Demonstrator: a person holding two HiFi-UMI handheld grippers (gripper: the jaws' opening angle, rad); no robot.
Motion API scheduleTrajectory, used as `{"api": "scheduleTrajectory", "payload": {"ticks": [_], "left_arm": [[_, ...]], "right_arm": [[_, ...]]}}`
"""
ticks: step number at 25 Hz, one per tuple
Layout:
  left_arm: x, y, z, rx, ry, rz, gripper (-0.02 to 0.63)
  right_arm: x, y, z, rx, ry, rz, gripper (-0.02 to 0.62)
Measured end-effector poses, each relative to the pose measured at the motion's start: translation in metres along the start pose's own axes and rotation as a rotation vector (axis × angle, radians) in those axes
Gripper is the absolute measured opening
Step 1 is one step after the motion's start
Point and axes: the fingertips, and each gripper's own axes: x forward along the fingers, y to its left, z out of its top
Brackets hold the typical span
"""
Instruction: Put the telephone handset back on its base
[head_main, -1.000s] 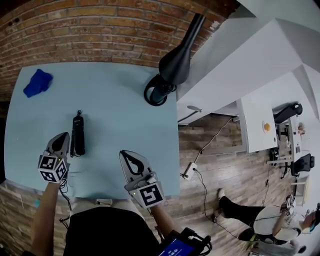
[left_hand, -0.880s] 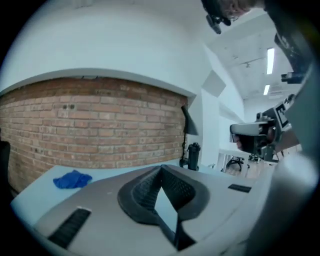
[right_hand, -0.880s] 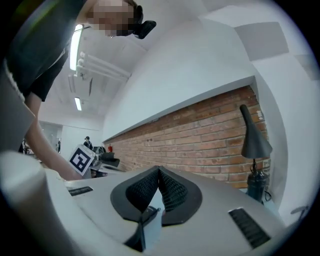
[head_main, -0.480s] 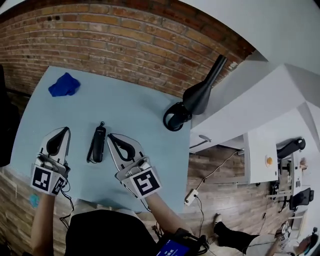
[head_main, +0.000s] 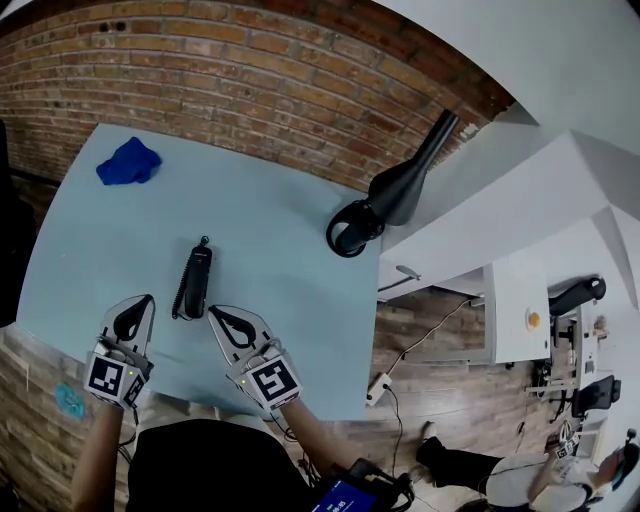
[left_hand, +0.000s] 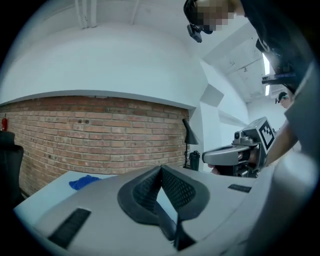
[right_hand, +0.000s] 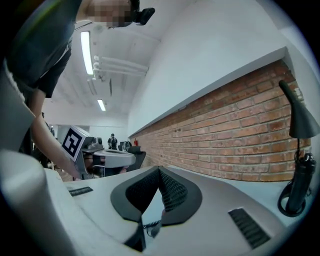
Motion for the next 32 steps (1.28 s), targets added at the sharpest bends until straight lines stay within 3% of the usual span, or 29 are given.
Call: {"api": "scheduleTrajectory", "payload": {"ticks": [24,32], "left_arm": [[0.009,-0.026,-0.037,0.003,0.066,-0.062,0.029],[0.019,-0.028,-0.063,-0.042,0.142,-0.002,0.031]], "right_arm": [[-0.03,-0.015,-0.02,-0.031,0.026,-0.084,0.008],[-0.048,-0.018,-0.033,-0.02,0.061,-0.091,0.008]]}}
